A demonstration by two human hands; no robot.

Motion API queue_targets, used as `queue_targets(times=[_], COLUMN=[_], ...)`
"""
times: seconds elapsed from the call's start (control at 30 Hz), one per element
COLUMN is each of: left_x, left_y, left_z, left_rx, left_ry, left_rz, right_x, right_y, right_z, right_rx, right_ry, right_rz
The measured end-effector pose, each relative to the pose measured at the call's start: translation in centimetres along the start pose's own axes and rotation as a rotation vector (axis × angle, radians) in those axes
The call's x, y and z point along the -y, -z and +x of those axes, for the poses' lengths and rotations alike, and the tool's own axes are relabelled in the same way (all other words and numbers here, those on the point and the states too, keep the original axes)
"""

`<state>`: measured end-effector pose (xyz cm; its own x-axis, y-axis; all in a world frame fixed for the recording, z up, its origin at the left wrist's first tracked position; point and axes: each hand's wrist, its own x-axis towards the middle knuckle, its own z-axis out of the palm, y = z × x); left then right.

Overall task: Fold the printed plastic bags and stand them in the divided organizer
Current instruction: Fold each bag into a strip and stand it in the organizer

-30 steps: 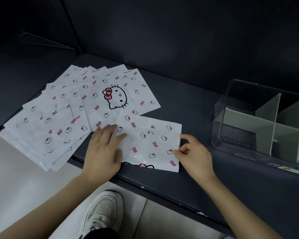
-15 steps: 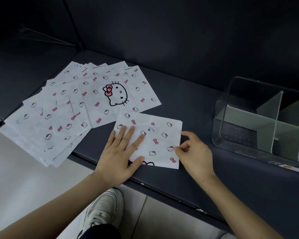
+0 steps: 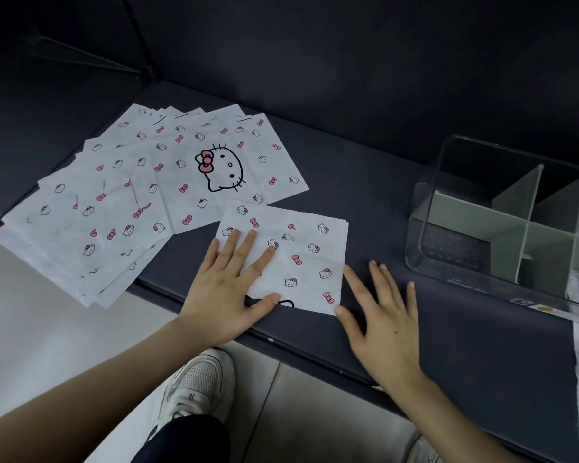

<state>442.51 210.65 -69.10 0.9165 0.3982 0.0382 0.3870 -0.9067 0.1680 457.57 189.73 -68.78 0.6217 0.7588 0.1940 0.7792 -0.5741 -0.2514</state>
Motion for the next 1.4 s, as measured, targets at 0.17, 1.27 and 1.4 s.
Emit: queue_targets(times=[0.17, 1.27, 1.4], left_x=[0.3, 0.6, -0.3], left_y=[-0.1, 2.9, 2.8], left_z=[0.1, 2.8, 3.9], left_rx=[0.015, -0.066, -0.086], left_ry=[-0.029, 0.324, 0.374], left_rz=[0.006, -0.628, -0.51], right_x=[0.2, 0.1, 0.8], right_y=[0.0, 3.7, 2.3], right_z=[0.8, 4.3, 4.8], right_rx=[-0.079, 0.231, 0.1], right_ry=[0.299, -0.521, -0.592], right_rz=[0.126, 0.993, 0.626])
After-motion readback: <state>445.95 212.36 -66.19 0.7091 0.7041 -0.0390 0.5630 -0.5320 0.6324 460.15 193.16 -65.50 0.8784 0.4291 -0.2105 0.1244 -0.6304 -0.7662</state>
